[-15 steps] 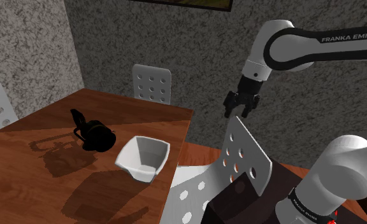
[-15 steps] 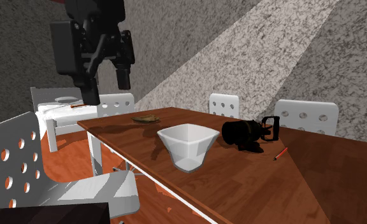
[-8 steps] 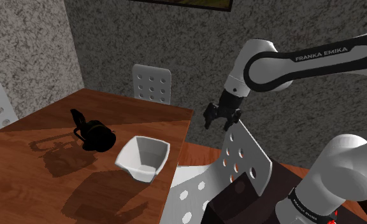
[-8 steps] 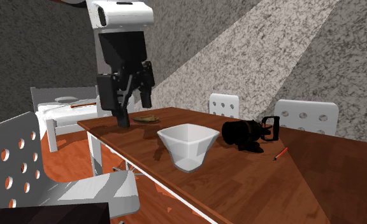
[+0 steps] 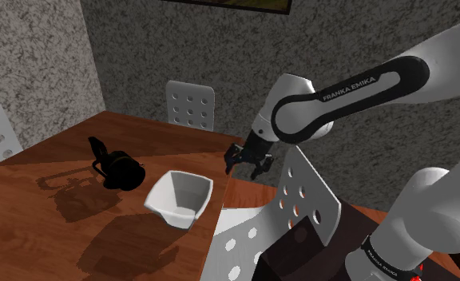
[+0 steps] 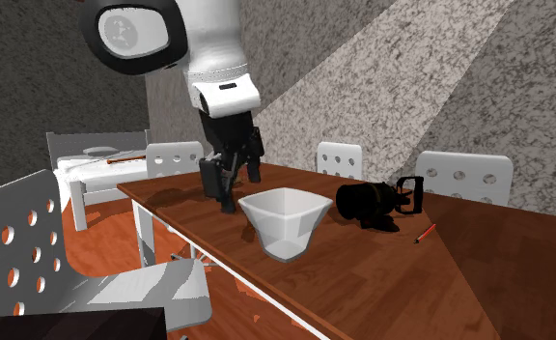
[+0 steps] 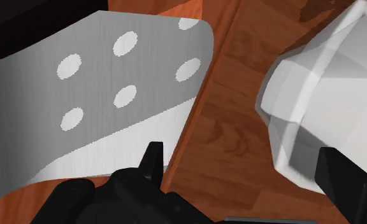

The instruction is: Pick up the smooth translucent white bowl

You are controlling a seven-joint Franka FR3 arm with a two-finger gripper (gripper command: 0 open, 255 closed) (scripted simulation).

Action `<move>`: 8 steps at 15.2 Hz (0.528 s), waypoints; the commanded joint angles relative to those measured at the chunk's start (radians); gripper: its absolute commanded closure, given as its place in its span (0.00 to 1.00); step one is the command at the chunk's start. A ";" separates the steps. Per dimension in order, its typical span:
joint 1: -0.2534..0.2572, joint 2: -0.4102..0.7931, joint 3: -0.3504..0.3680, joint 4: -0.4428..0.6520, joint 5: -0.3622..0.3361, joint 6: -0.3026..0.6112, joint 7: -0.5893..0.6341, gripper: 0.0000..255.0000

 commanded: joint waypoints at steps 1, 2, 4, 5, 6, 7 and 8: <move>0.004 0.093 0.030 0.037 0.015 0.088 0.037 0.00; 0.006 0.134 0.043 0.055 0.017 0.126 0.057 0.00; 0.009 0.217 0.067 0.095 0.012 0.199 0.102 0.00; 0.010 0.259 0.077 0.117 0.003 0.234 0.128 0.00; 0.013 0.301 0.085 0.140 -0.010 0.267 0.156 0.00; 0.017 0.343 0.091 0.165 -0.028 0.300 0.188 0.00; 0.020 0.352 0.090 0.170 -0.032 0.306 0.194 0.00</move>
